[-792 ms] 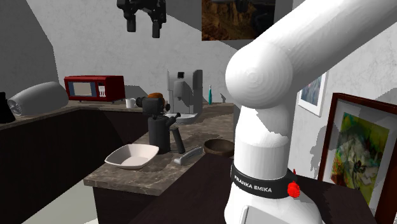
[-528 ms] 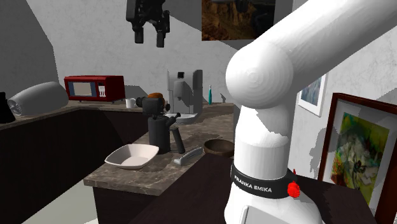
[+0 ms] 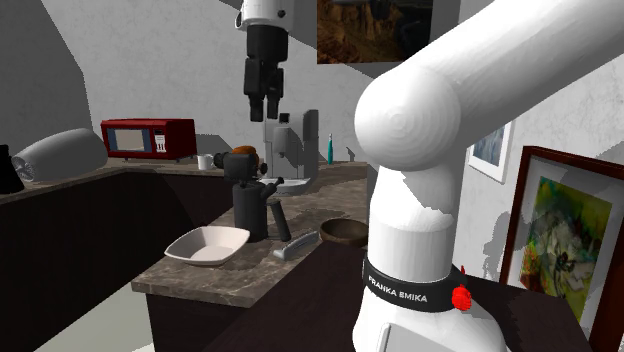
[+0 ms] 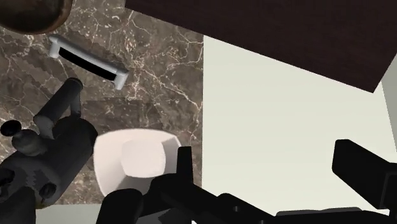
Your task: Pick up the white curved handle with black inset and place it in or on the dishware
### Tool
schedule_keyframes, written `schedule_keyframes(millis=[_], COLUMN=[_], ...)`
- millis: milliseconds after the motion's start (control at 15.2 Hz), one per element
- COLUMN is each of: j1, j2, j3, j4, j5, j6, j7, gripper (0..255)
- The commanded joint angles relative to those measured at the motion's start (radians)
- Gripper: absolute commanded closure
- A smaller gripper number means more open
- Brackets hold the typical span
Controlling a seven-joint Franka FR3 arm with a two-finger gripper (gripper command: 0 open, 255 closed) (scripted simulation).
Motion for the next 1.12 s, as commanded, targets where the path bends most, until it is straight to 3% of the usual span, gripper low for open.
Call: schedule_keyframes(millis=[0, 330, 660, 858, 1056], j1=[-0.004, -0.021, -0.016, 0.018, 0.090], j2=[0.010, 0.086, 0.247, 0.379, 0.533], j3=[-0.047, -0.184, -0.339, -0.444, -0.563], j4=[-0.047, -0.128, -0.155, -0.145, -0.117], j5=[-0.039, -0.145, -0.239, -0.268, -0.248], j6=[0.060, 0.222, 0.420, 0.550, 0.686], j7=[-0.076, -0.266, -0.461, -0.585, -0.731], gripper=[0, 0, 0, 0, 0])
